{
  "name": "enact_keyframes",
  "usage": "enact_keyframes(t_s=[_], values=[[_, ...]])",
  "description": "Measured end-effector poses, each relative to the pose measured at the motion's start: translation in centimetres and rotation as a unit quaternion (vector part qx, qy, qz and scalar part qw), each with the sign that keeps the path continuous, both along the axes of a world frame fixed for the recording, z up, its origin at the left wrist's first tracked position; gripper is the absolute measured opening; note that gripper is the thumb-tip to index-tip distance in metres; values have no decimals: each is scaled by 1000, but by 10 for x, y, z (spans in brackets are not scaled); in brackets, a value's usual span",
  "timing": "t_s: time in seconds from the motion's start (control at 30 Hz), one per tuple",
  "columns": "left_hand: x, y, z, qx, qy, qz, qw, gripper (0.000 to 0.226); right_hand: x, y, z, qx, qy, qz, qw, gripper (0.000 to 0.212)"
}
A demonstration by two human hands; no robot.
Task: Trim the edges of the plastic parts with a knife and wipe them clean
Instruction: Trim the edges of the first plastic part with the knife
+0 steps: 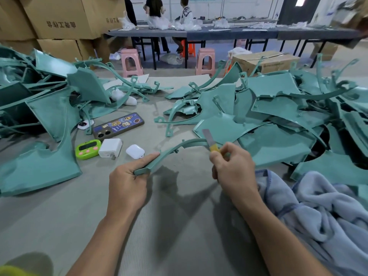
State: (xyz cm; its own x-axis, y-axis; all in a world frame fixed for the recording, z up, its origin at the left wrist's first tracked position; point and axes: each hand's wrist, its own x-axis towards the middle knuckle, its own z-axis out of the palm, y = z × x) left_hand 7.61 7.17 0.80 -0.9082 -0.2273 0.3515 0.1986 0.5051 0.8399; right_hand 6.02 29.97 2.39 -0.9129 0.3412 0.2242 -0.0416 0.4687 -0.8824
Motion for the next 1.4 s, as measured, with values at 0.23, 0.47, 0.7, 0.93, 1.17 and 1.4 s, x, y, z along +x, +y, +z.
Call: enact_keyframes(t_s=[0.23,0.47,0.7,0.93,1.17,1.4], values=[[-10,-12,-15,36,26,50,998,46,-5,39,2,45,-66,-169,982,31],[-19,-23,-18,105,17,110,988,14,3,18,6,-109,95,-29,989,23],[-12,-16,-11,115,42,60,991,27,-8,25,-3,-40,18,-81,996,33],[-12,-18,8,339,-32,69,938,27,-5,40,8,-140,102,-117,978,19],[-1,-2,17,381,-278,-25,882,13,2,23,-3,46,122,71,989,25],[2,-4,18,386,-315,-85,863,13,-5,19,-7,199,-1,78,977,28]])
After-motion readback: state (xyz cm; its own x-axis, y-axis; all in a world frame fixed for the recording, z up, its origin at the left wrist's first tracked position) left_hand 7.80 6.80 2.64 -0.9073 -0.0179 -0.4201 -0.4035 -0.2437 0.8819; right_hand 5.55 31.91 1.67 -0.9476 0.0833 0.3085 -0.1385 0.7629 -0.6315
